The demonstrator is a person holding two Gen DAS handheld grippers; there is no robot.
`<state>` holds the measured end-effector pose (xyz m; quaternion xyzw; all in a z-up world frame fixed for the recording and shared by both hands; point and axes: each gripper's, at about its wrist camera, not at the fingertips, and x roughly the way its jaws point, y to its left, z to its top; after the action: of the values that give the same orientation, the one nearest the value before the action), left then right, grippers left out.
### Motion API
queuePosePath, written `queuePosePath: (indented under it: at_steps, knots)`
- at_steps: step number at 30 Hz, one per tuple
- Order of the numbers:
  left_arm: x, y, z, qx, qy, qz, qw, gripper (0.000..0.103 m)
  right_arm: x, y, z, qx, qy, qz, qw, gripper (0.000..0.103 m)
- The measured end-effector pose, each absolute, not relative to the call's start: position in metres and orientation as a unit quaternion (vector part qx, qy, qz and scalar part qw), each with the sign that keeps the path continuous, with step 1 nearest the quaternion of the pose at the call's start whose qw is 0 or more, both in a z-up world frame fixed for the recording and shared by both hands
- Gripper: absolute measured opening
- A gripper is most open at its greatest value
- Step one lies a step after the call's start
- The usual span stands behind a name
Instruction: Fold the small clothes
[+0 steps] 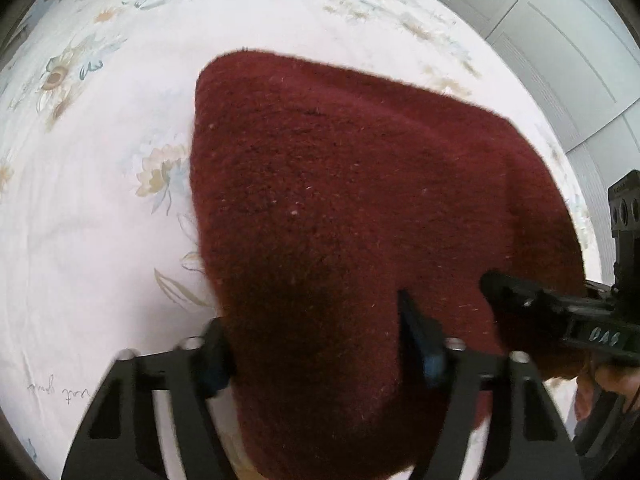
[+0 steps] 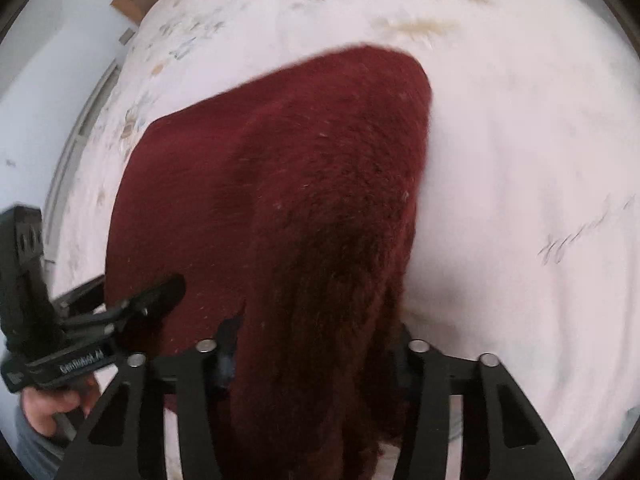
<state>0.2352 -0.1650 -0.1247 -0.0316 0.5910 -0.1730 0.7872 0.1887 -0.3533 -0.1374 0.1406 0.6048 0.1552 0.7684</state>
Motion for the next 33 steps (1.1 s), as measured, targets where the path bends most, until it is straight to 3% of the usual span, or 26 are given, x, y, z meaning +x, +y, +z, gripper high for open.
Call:
queuePosePath:
  at_steps: [3, 11, 15, 20, 24, 27, 30, 33]
  knots:
    - [0.234, -0.158, -0.106, -0.037, 0.584, -0.182, 0.790, 0.047, 0.182, -0.341, -0.106, 0.110, 0.583, 0.154, 0.790, 0.044]
    - [0.221, -0.097, -0.051, -0.044, 0.543, -0.193, 0.816, 0.046, 0.171, -0.286, -0.050, 0.094, 0.541, 0.196, 0.812, 0.043]
    - [0.212, -0.058, -0.046, -0.042, 0.532, -0.175, 0.827, 0.046, 0.169, -0.254, -0.056, 0.100, 0.542, 0.211, 0.807, 0.043]
    - [0.203, -0.028, -0.077, -0.035, 0.549, -0.147, 0.822, 0.047, 0.172, -0.229, -0.093, 0.094, 0.575, 0.202, 0.787, 0.044]
    - [0.196, -0.018, -0.119, -0.042, 0.569, -0.131, 0.811, 0.055, 0.169, -0.226, -0.121, 0.094, 0.589, 0.184, 0.782, 0.053]
    - [0.193, -0.012, -0.124, -0.054, 0.559, -0.128, 0.817, 0.065, 0.171, -0.237, -0.120, 0.088, 0.584, 0.179, 0.787, 0.062]
    - [0.194, -0.013, -0.126, -0.052, 0.558, -0.124, 0.819, 0.067, 0.168, -0.227, -0.114, 0.059, 0.575, 0.167, 0.799, 0.069]
    - [0.187, -0.015, -0.125, -0.060, 0.562, -0.114, 0.817, 0.071, 0.170, -0.229, -0.102, 0.043, 0.568, 0.163, 0.806, 0.070]
